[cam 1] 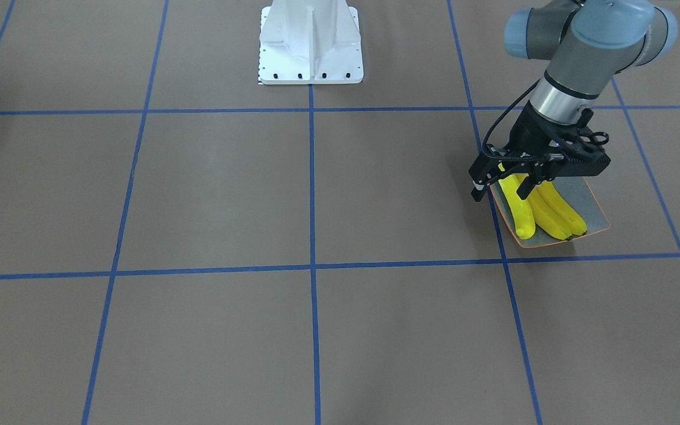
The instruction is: Transfer all bananas from basket to plate
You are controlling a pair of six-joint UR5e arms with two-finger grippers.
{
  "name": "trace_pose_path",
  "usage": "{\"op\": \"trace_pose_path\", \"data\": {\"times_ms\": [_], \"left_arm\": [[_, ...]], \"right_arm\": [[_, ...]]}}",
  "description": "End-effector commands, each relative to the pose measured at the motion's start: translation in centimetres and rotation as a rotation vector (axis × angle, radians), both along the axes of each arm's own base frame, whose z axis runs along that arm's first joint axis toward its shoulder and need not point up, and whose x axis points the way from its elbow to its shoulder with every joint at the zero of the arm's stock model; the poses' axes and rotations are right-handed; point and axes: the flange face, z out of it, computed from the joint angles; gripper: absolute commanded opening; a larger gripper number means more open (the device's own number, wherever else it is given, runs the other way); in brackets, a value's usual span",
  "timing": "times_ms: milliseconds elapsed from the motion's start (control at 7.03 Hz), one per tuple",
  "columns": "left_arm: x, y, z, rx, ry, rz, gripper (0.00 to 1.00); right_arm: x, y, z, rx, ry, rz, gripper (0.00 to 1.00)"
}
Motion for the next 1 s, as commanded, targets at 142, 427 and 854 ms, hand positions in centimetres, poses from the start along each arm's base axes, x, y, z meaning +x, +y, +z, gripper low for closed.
{"op": "trace_pose_path", "data": {"times_ms": [142, 427, 854], "left_arm": [[0.08, 0.05, 0.0, 0.001, -0.001, 0.002, 1.0], [0.0, 0.0, 0.0, 0.001, -0.001, 0.001, 1.0], [-0.01, -0.01, -0.02, 0.004, -0.001, 0.0, 1.0]], "right_arm": [[0.02, -0.03, 0.11, -0.003, 0.002, 0.003, 0.61], [-0.05, 0.23, 0.43, -0.012, 0.001, 0.003, 0.61], [-0.13, 0.67, 0.88, -0.024, -0.008, 0.004, 0.62]]}}
